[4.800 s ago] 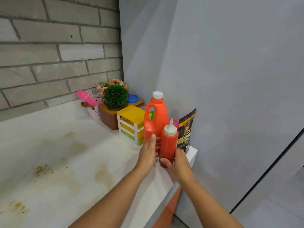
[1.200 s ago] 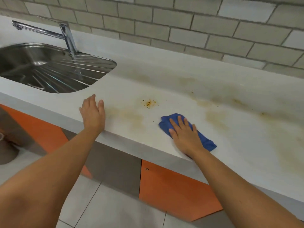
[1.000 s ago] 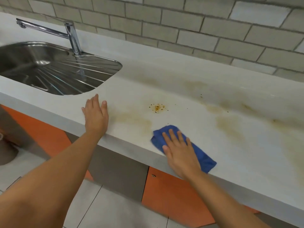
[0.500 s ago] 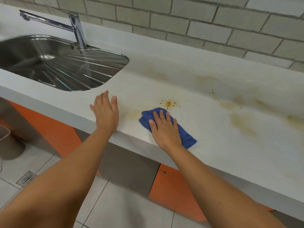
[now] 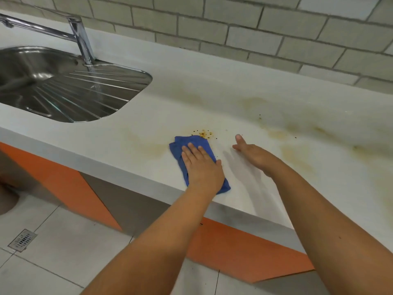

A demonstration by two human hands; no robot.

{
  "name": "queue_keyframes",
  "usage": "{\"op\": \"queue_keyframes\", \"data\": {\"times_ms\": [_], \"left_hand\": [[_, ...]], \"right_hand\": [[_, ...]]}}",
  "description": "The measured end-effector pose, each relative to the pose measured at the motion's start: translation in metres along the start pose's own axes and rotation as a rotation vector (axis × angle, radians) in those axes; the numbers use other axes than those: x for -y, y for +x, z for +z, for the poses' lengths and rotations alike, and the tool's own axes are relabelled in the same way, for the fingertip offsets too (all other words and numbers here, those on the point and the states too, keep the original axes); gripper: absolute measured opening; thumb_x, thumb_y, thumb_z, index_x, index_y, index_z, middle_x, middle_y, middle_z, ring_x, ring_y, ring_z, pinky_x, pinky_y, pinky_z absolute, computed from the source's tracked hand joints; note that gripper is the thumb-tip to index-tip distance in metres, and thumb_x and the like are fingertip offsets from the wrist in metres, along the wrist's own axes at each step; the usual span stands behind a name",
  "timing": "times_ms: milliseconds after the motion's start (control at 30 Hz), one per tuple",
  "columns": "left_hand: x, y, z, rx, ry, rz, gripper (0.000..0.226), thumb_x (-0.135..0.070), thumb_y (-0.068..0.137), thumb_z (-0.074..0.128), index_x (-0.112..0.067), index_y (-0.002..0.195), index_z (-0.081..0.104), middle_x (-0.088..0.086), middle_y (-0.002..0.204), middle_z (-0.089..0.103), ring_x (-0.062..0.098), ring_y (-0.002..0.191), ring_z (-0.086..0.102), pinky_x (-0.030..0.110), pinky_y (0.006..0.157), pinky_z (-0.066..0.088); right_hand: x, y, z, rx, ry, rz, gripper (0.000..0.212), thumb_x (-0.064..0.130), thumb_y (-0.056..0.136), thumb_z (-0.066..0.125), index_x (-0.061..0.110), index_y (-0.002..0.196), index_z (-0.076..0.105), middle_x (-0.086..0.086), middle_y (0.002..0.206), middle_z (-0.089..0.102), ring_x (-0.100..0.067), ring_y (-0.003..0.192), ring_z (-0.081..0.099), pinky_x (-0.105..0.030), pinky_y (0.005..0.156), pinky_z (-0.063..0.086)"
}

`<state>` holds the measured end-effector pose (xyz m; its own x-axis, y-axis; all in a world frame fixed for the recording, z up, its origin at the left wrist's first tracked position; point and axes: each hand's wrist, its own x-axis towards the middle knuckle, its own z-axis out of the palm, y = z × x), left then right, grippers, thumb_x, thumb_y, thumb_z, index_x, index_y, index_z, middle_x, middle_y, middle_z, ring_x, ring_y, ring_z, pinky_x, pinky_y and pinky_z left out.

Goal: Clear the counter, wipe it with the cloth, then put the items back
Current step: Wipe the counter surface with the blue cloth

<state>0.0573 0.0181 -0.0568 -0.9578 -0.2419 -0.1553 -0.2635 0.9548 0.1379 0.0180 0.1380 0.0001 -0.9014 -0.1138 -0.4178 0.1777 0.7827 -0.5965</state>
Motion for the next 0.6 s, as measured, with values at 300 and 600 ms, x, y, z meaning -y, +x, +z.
{"op": "queue_keyframes", "data": {"times_ms": [300, 600], "left_hand": [[0.044, 0.020, -0.010, 0.114, 0.056, 0.456, 0.055, -0.047, 0.099, 0.012, -0.030, 0.148, -0.005, 0.006, 0.156, -0.018, 0.028, 0.144, -0.016, 0.041, 0.116, -0.008], [0.012, -0.032, 0.006, 0.092, 0.065, 0.756, 0.053, -0.055, 0.095, 0.008, -0.039, 0.144, -0.007, -0.009, 0.154, -0.018, 0.016, 0.141, -0.022, 0.032, 0.113, -0.015]], "right_hand": [[-0.038, 0.007, -0.030, 0.070, 0.273, -0.081, 0.071, 0.069, 0.089, 0.014, 0.028, 0.142, 0.038, -0.001, 0.145, 0.043, -0.022, 0.137, 0.036, -0.040, 0.117, 0.025], [-0.043, 0.012, -0.037, 0.108, 0.353, -0.090, 0.067, 0.061, 0.093, 0.016, 0.021, 0.142, 0.037, -0.003, 0.144, 0.045, -0.016, 0.136, 0.037, -0.025, 0.107, 0.032]]}}
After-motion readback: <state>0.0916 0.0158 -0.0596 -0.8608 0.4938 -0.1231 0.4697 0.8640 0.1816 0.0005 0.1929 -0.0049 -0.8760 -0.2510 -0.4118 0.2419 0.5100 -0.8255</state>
